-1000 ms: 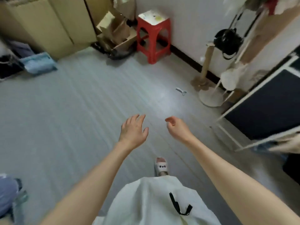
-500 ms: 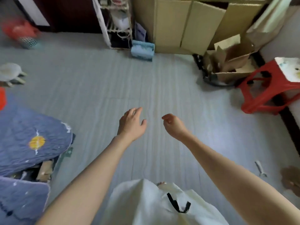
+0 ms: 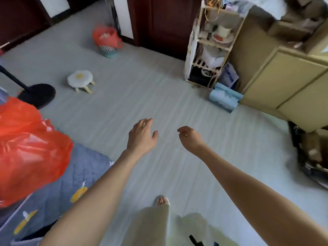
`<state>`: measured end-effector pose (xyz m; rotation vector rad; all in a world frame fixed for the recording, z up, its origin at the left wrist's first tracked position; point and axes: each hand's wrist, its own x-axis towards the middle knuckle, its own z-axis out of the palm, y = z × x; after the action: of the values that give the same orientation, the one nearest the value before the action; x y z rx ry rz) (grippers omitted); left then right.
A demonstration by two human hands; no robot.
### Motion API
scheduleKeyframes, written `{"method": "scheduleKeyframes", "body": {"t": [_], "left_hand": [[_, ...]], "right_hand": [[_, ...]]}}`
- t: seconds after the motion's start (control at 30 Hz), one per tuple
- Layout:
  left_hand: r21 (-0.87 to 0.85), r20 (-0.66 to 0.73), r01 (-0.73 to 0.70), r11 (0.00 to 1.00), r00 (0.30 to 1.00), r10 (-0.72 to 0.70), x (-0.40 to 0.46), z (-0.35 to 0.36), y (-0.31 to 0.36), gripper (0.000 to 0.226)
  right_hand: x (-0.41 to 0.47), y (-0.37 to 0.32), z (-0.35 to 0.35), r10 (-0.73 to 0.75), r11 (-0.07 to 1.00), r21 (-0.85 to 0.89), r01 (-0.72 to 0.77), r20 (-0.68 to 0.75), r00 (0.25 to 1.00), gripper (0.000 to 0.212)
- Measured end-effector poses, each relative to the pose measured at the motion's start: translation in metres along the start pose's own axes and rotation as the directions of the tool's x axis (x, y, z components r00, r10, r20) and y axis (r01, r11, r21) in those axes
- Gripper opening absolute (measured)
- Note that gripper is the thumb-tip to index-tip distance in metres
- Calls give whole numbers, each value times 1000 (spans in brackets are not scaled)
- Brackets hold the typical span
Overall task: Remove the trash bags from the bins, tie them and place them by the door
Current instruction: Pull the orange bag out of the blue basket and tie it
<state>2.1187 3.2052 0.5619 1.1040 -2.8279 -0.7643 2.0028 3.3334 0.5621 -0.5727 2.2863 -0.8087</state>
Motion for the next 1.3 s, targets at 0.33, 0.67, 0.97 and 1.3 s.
{"method": "scheduleKeyframes", "body": {"t": [0.33,0.67,0.97,1.3], "left_hand": [[-32,-70,48,998,996,-50,257,-103,-70,51],[-70,-206,157,985,964,-168,540,-249,-172,52],[-125,-204,295,947,927,-315,734,-341,-356,51],[-21,-86,247,969,965,-248,972,-463,-507,50]], "right_hand": [[246,-174,-1,-83,997,-2,83,11,997,36],[527,-400,27,-202,979,-7,203,93,975,32],[741,-577,122,-229,971,-32,236,140,963,33],[934,-750,193,-74,995,77,65,125,989,32]]}}
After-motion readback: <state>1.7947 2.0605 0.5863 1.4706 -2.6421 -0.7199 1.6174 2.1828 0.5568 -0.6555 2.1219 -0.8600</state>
